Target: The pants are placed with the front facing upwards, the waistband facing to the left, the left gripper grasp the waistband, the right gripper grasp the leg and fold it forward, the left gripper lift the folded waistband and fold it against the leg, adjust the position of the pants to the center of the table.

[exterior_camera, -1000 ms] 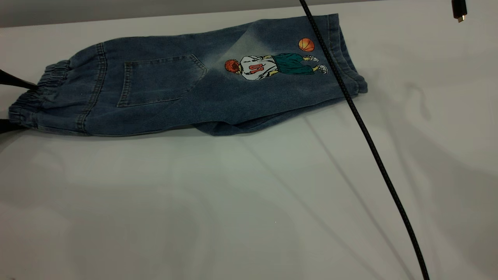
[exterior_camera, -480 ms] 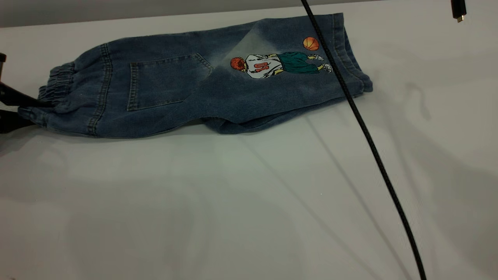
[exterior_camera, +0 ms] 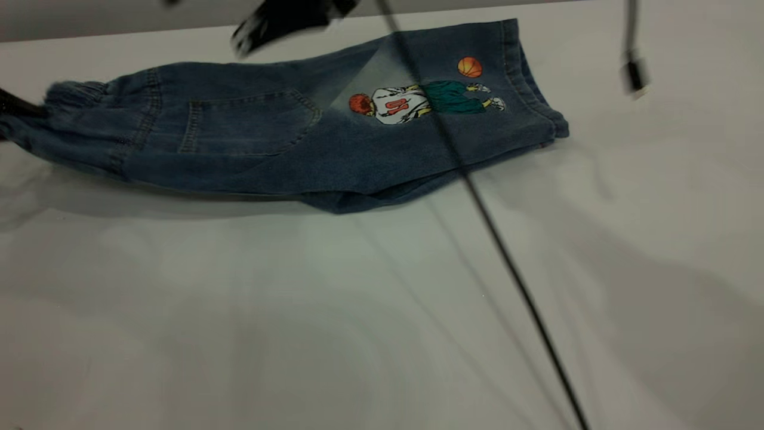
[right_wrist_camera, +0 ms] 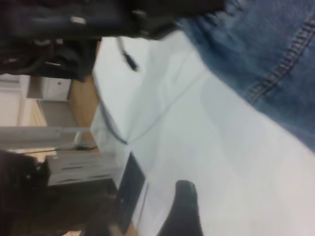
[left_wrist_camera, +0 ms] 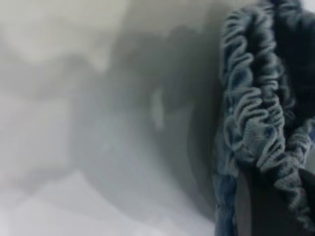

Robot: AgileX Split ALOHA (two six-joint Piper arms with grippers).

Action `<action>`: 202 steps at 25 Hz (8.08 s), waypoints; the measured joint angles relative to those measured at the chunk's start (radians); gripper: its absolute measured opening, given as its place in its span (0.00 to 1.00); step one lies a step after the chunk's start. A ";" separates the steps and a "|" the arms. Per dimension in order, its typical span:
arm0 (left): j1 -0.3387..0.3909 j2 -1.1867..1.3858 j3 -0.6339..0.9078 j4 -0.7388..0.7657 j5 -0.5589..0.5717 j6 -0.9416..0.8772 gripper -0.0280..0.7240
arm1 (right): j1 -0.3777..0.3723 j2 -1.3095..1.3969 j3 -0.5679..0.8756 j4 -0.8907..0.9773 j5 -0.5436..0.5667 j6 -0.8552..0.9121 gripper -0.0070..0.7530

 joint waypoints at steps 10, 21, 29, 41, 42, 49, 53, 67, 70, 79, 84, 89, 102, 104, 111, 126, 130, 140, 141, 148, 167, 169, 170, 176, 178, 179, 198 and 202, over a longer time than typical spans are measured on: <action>-0.007 -0.262 0.000 0.142 0.052 -0.102 0.22 | 0.090 0.096 0.000 0.023 -0.265 0.037 0.72; -0.162 -0.389 0.000 0.159 0.064 -0.121 0.22 | 0.186 0.109 -0.001 0.043 -0.298 0.020 0.72; -0.170 -0.437 -0.001 0.189 0.069 -0.130 0.22 | 0.119 0.090 -0.001 -0.023 -0.191 -0.003 0.72; -0.170 -0.495 -0.001 0.187 0.089 -0.146 0.22 | 0.036 0.107 -0.001 -0.238 -0.105 0.011 0.64; -0.170 -0.500 -0.001 0.187 0.089 -0.146 0.22 | 0.037 0.108 -0.001 -0.240 -0.105 0.011 0.64; -0.175 -0.520 -0.001 0.168 0.101 -0.151 0.22 | 0.096 0.108 -0.001 -0.162 -0.141 0.011 0.64; -0.207 -0.531 -0.001 0.158 0.107 -0.151 0.22 | 0.149 0.108 -0.001 -0.151 -0.161 -0.002 0.64; -0.241 -0.559 -0.001 0.183 0.126 -0.155 0.22 | 0.058 0.058 -0.010 -0.173 -0.077 -0.006 0.64; -0.252 -0.558 -0.001 0.183 0.125 -0.155 0.22 | 0.014 0.025 -0.021 -0.189 -0.078 -0.015 0.64; -0.435 -0.556 -0.001 0.183 -0.043 -0.153 0.22 | -0.140 -0.060 -0.189 -0.194 0.033 0.008 0.64; -0.562 -0.524 -0.001 0.181 -0.175 -0.153 0.22 | -0.215 -0.067 -0.365 -0.190 0.101 0.079 0.64; -0.676 -0.415 -0.001 0.181 -0.210 -0.152 0.22 | -0.266 -0.102 -0.520 -0.193 0.125 0.128 0.64; -0.789 -0.101 -0.001 0.072 -0.376 -0.144 0.22 | -0.265 -0.108 -0.529 -0.222 0.125 0.124 0.64; -0.789 -0.080 -0.001 0.049 -0.377 -0.135 0.22 | -0.265 -0.108 -0.529 -0.225 0.125 0.124 0.64; -0.789 -0.080 -0.002 0.043 -0.369 -0.085 0.22 | -0.264 -0.105 -0.529 -0.222 0.125 0.124 0.64; -0.784 -0.204 -0.002 0.052 -0.423 0.252 0.79 | -0.264 -0.105 -0.518 -0.243 0.124 0.125 0.64; -0.784 -0.316 -0.002 0.058 -0.413 0.336 0.81 | -0.264 -0.105 -0.518 -0.266 0.124 0.126 0.64; -0.772 -0.675 -0.002 0.191 -0.386 0.306 0.81 | -0.242 -0.105 -0.381 -0.390 0.120 0.171 0.64; -0.762 -0.707 -0.002 0.192 -0.387 0.295 0.81 | -0.235 -0.104 -0.364 -0.388 0.120 0.176 0.64; -0.694 -0.947 -0.002 0.185 -0.397 0.287 0.81 | -0.122 -0.066 -0.255 -0.404 0.120 0.182 0.64; -0.695 -1.082 -0.002 0.188 -0.353 0.248 0.73 | 0.289 0.106 -0.259 -1.022 0.026 0.236 0.64; -0.695 -1.082 -0.002 0.188 -0.348 0.248 0.73 | 0.286 0.122 -0.259 -1.027 0.000 0.236 0.64; -0.695 -1.082 -0.002 0.188 -0.343 0.250 0.73 | 0.286 0.127 -0.259 -1.028 -0.019 0.236 0.64; -0.695 -1.082 -0.002 0.189 -0.315 0.251 0.73 | 0.286 0.163 -0.260 -1.067 -0.077 0.235 0.64; -0.695 -1.082 -0.002 0.189 -0.315 0.251 0.73 | 0.286 0.184 -0.260 -1.067 -0.076 0.235 0.64; -0.695 -1.082 -0.002 0.189 -0.315 0.251 0.73 | 0.286 0.196 -0.260 -1.067 -0.075 0.235 0.64; -0.696 -1.085 -0.002 0.187 -0.305 0.250 0.73 | 0.285 0.224 -0.260 -1.175 0.131 0.579 0.64; -0.696 -1.086 -0.002 0.185 -0.296 0.249 0.73 | 0.274 0.224 -0.260 -1.174 0.131 0.688 0.64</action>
